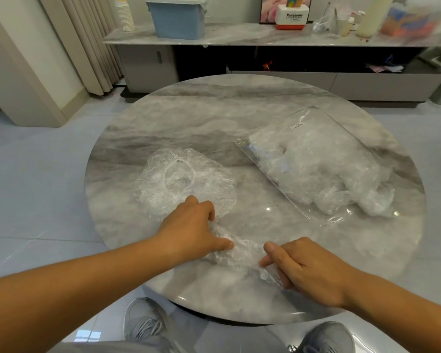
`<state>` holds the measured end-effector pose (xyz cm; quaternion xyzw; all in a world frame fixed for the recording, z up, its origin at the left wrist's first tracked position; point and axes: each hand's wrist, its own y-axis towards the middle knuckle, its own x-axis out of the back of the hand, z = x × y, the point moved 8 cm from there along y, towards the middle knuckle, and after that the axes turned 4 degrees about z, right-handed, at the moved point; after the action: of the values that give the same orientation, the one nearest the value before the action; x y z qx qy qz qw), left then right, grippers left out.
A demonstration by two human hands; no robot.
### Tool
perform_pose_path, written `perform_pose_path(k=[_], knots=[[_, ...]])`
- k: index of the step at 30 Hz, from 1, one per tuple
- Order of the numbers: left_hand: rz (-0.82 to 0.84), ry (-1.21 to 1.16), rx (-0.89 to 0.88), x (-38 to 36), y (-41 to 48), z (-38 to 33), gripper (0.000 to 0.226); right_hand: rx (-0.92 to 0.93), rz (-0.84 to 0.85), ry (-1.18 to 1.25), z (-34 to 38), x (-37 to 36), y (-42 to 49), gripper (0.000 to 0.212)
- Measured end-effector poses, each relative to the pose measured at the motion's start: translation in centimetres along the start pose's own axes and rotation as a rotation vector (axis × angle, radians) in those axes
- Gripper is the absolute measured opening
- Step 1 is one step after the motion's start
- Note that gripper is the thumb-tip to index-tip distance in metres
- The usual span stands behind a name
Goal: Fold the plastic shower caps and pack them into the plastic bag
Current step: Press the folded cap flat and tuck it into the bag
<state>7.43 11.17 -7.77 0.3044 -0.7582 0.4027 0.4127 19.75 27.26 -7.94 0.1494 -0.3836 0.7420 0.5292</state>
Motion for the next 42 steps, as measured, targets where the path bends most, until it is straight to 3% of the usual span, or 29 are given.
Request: perform_pose_path(k=[2, 4, 7, 9, 11, 15, 18, 22, 25, 29, 31, 34, 37, 42], knots=[[0.002, 0.088, 0.010, 0.0, -0.2, 0.2, 0.064, 0.023, -0.014, -0.054, 0.6, 0.7, -0.2, 0.072], [-0.007, 0.164, -0.006, -0.1, -0.5, -0.1, 0.066, 0.111, -0.166, -0.118, 1.7, 2.2, -0.3, 0.081], [-0.027, 0.226, -0.033, -0.2, -0.5, -0.7, 0.069, 0.375, -0.356, -0.186, 4.6, 3.2, -0.9, 0.049], [-0.027, 0.239, -0.036, -0.3, -0.4, -0.8, 0.071, 0.471, -0.287, -0.361, 5.5, 1.5, -0.5, 0.039], [-0.020, 0.258, -0.031, -0.2, -0.6, -0.6, 0.072, 0.457, -0.164, -0.475, 4.4, -0.7, 0.4, 0.042], [-0.006, 0.236, -0.031, -0.1, -0.7, -0.6, 0.060, 0.427, -0.050, -0.463, 2.6, -2.8, 1.0, 0.046], [0.053, -0.036, -0.048, -0.2, -0.3, -0.5, 0.042, 0.424, -0.058, -0.460, 2.6, -2.8, 0.9, 0.045], [0.188, -0.683, 0.006, -1.2, -0.2, -0.5, 0.031, 0.407, -0.048, -0.501, 2.5, -2.9, 1.0, 0.049], [0.319, -1.037, 0.053, -2.3, -0.8, -1.4, 0.020, 0.410, -0.043, -0.544, 2.5, -3.0, 1.1, 0.051], [0.463, -1.195, 0.080, -3.9, -1.5, -2.5, 0.013, 0.432, -0.023, -0.581, 2.6, -3.1, 0.9, 0.048], [0.489, -1.211, 0.089, -4.6, -1.5, -2.6, 0.018, 0.474, -0.020, -0.467, 2.7, -2.5, 0.3, 0.042], [0.503, -1.204, 0.118, -5.1, -1.4, -2.6, 0.031, 0.380, -0.198, -0.187, 1.5, 0.5, -0.4, 0.031], [0.508, -1.178, 0.127, -5.0, -1.3, -2.8, 0.027, 0.216, -0.411, -0.207, 0.4, 3.0, -1.0, 0.032], [0.501, -1.110, 0.098, -4.7, -1.2, -3.1, 0.028, -0.187, -0.291, -0.427, -1.5, 2.9, -0.8, 0.046]])
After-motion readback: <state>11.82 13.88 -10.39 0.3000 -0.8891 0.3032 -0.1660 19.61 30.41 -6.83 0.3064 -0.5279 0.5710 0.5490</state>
